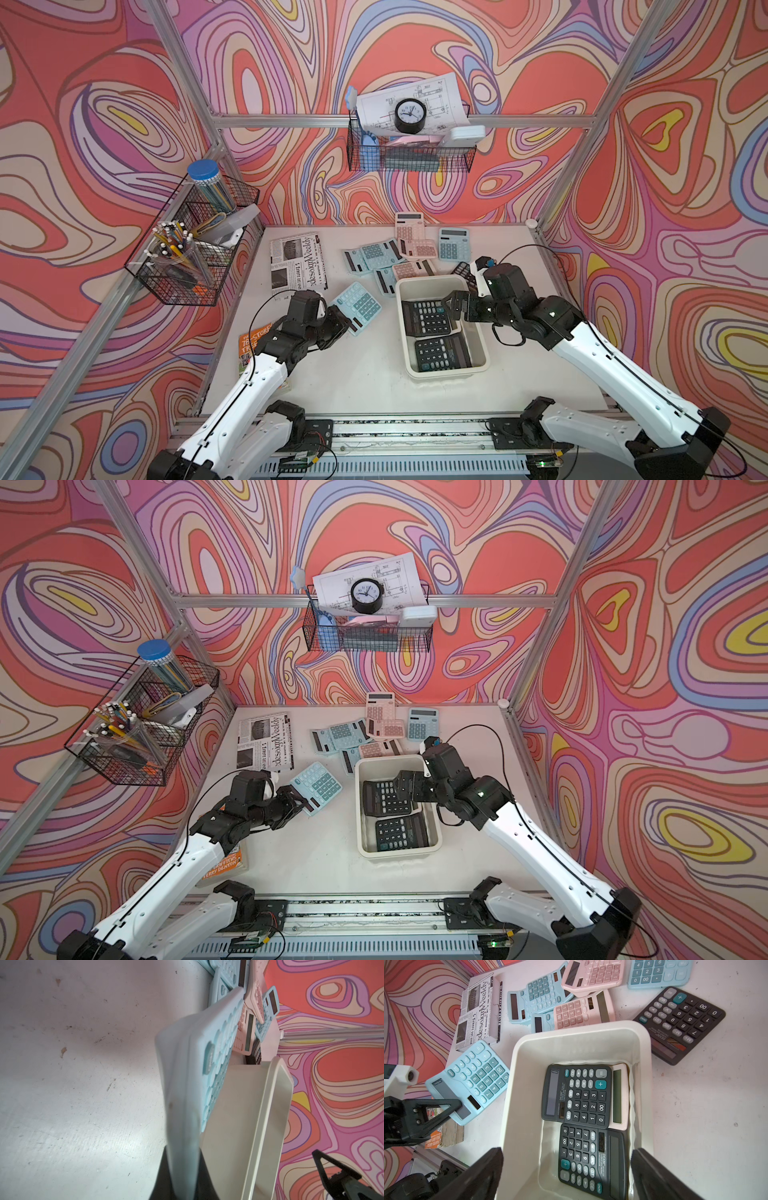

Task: Put the calculator in the storage box
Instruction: Pick up the calculator at the center of the board.

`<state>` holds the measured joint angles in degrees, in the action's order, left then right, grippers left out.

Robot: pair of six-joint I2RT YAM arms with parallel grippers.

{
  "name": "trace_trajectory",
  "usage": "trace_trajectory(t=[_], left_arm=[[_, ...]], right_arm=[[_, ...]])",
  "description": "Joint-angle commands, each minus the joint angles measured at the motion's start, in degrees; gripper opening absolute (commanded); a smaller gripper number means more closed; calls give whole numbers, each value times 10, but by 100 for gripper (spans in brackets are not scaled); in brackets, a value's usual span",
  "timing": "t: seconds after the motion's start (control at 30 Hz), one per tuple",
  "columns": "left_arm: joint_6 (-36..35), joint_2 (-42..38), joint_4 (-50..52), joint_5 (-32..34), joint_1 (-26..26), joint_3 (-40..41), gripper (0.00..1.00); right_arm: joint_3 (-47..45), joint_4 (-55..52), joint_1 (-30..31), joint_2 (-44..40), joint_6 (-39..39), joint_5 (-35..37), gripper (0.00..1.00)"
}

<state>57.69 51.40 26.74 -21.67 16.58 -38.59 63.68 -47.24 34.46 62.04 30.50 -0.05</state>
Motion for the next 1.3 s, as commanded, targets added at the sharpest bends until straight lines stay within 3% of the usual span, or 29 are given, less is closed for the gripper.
trace_trajectory(t=[0.0,0.3,0.67,0.9,1.13,1.27], left_arm=[[-84,-10,75,-33,3,-52,0],[-125,-3,95,-155,3,-105,0],[-84,27,-13,-314,3,-75,0],[-42,38,-88,-364,25,-54,0],[-29,40,-114,-374,67,-49,0],[-14,42,-155,-379,72,-40,0]], right_arm=[[17,-2,-3,5,-20,-12,98],[13,16,-4,17,-47,-67,98],[2,54,-26,3,-55,-158,98],[1,101,-90,6,-40,-303,96],[-10,161,-154,44,-8,-459,83],[-34,213,-159,59,20,-535,76]])
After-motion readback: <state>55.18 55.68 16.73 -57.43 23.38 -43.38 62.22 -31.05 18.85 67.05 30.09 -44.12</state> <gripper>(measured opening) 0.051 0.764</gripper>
